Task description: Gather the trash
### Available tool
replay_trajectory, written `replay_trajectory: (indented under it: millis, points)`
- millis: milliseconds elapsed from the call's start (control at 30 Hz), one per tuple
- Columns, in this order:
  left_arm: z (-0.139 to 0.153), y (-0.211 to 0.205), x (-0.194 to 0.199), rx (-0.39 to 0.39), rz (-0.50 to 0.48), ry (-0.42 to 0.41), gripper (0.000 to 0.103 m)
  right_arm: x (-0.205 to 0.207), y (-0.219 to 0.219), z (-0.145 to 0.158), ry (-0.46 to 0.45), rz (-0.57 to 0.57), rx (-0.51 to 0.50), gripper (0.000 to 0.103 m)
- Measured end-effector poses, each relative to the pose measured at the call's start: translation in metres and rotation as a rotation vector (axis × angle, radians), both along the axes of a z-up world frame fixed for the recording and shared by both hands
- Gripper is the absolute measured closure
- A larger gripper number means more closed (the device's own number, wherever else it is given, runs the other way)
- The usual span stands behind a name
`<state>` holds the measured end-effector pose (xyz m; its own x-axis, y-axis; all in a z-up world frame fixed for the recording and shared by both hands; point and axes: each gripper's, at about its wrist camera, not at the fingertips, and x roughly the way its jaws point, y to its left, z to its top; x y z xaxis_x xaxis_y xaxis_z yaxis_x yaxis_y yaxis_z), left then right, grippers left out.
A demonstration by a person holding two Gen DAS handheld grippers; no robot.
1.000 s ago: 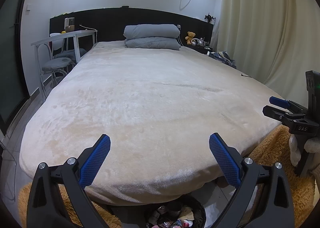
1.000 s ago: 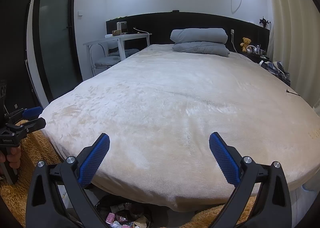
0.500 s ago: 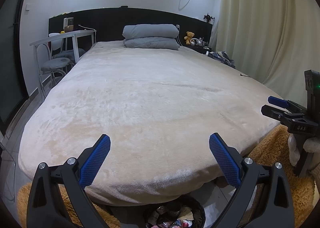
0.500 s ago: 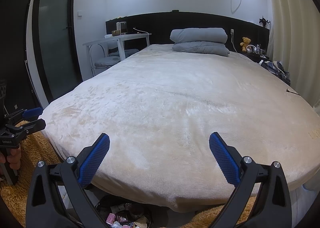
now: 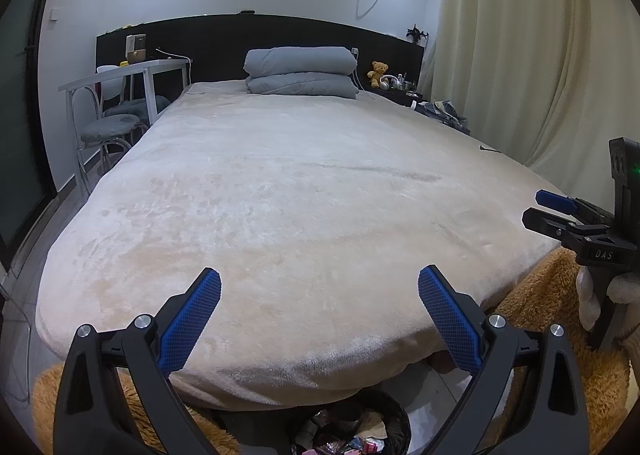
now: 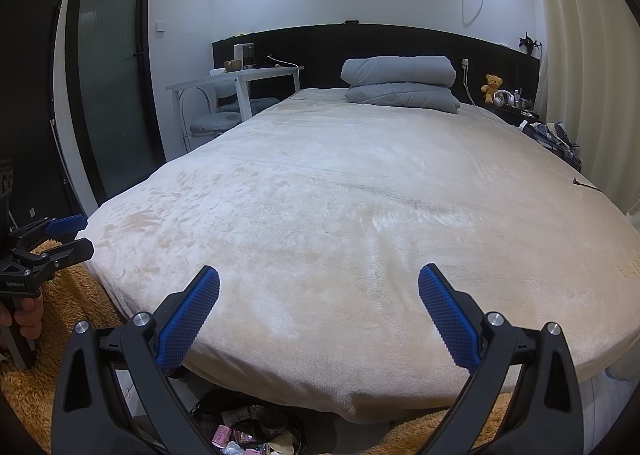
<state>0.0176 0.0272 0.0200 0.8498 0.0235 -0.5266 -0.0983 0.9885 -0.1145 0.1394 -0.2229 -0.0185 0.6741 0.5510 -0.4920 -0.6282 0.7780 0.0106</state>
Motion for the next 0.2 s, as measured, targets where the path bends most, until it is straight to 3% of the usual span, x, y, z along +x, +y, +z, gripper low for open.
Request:
replay_trajectory:
  millis: [200]
  points:
    - [-0.0005,-0.0047,0.0,0.027,-0.018,0.016,0.006,-0.0005,0.0002,-0.0016,-0.001,-0.001,-0.013,0.004]
